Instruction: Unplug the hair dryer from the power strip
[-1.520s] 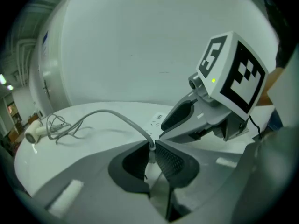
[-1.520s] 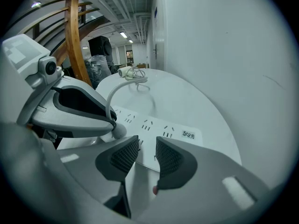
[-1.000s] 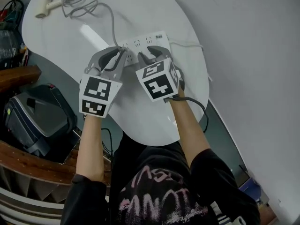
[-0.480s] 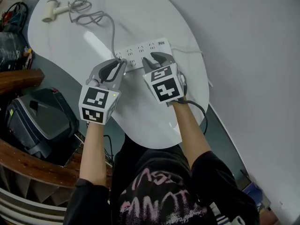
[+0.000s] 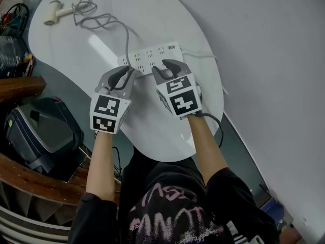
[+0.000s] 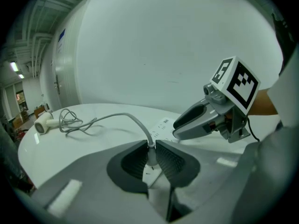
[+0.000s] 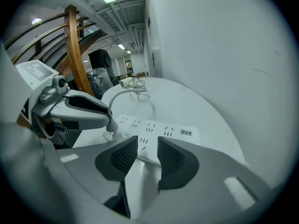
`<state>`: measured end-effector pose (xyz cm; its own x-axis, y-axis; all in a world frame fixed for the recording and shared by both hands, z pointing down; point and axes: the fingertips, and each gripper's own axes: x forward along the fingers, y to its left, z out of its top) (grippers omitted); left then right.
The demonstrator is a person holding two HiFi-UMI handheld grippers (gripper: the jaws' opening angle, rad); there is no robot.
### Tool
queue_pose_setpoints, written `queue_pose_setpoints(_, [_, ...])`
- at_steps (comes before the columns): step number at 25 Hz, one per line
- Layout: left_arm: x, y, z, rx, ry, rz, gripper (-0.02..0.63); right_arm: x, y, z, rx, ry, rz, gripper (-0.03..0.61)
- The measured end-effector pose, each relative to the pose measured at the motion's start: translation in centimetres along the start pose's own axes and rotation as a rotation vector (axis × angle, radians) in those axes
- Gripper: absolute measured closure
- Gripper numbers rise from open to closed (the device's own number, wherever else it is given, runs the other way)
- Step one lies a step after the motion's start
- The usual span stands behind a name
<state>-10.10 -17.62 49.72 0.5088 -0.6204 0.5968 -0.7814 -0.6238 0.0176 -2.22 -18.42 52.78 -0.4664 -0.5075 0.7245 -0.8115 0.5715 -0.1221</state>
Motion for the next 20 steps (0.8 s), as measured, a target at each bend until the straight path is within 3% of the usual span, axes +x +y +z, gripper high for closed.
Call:
queue_pose_setpoints(12, [-0.7, 0.4, 0.1, -0.005, -0.010, 0.034, 0.560, -0.4, 0.7, 0.5, 0.010, -0.023, 0.018, 0.428])
queue_pose_setpoints(20, [-1.7, 0.8, 0.5, -0.034, -0.037, 0.066, 0.607, -1.3, 0.6, 1.0, 0.024, -0.063, 0.005, 0.431])
